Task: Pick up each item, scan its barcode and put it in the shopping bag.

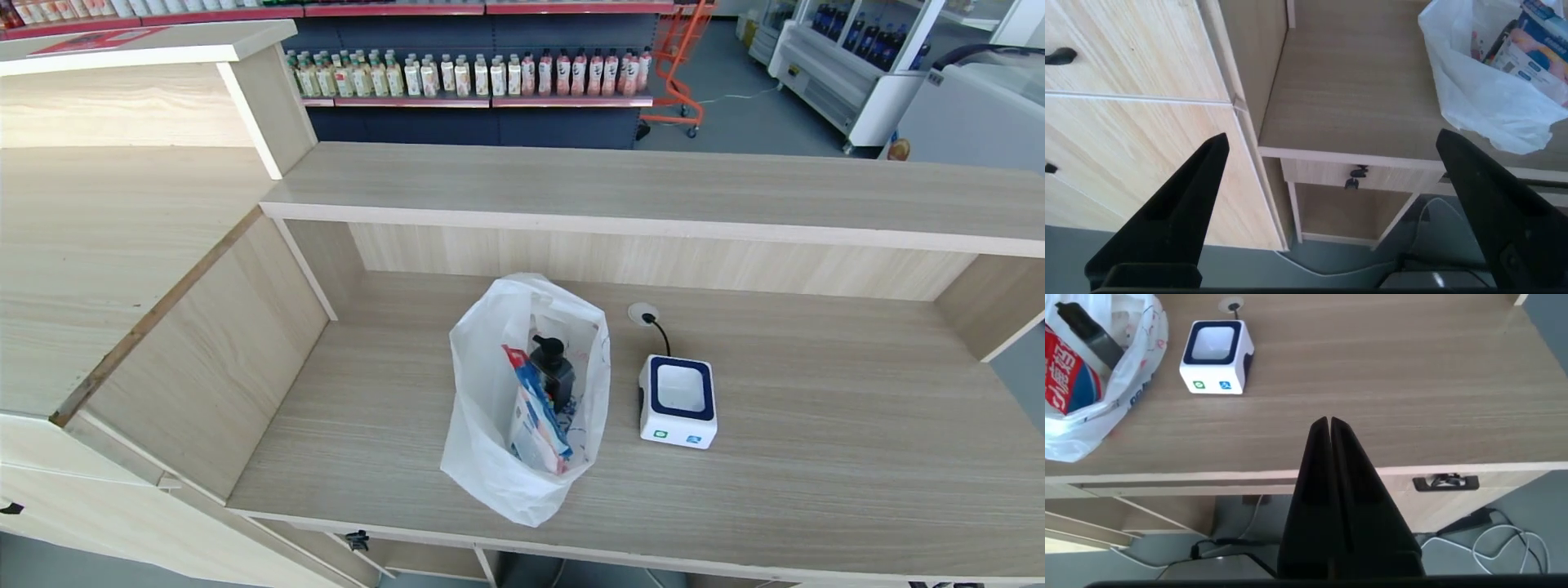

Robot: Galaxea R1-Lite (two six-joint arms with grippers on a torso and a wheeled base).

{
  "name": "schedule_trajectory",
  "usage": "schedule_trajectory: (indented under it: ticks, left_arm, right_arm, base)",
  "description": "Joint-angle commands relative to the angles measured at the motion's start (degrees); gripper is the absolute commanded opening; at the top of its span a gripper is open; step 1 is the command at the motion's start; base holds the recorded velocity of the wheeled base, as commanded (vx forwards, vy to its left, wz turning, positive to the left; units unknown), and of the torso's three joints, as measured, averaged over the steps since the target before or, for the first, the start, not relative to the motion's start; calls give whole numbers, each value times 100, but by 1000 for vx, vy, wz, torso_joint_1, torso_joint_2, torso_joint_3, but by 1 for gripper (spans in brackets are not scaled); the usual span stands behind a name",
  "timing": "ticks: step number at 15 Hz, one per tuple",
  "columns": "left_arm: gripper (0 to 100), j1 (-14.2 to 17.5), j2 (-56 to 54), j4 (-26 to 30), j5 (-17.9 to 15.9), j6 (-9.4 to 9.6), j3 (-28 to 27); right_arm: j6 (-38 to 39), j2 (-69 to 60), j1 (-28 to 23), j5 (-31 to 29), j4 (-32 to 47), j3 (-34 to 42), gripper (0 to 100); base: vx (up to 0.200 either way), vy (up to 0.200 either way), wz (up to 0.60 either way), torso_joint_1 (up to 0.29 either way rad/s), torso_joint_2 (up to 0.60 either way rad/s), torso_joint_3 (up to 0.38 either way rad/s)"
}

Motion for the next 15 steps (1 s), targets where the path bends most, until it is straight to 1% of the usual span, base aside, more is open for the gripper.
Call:
schedule_trajectory:
  ticks: [1,3,5,11,14,15]
  left_arm:
    - [100,1,0,0,0,8,0]
    - [100,1,0,0,0,8,0]
    - [100,1,0,0,9,-36,0]
    - [100,1,9,0,0,-45,0]
    - [100,1,18,0,0,-36,0]
    - [100,1,9,0,0,-36,0]
  right_arm:
    - [1,22,1,-1,-3,0,0]
    - [1,22,1,-1,-3,0,0]
    - [1,22,1,-1,-3,0,0]
    - [1,22,1,-1,-3,0,0]
    - [1,22,1,-1,-3,0,0]
    - [1,22,1,-1,-3,0,0]
  base:
    - [0,-200,0,-2,-2,2]
    - [0,-200,0,5,2,5]
    - [0,-200,0,2,0,0]
    - [0,0,0,0,0,0]
    - [200,0,0,2,4,2]
    - [0,0,0,0,0,0]
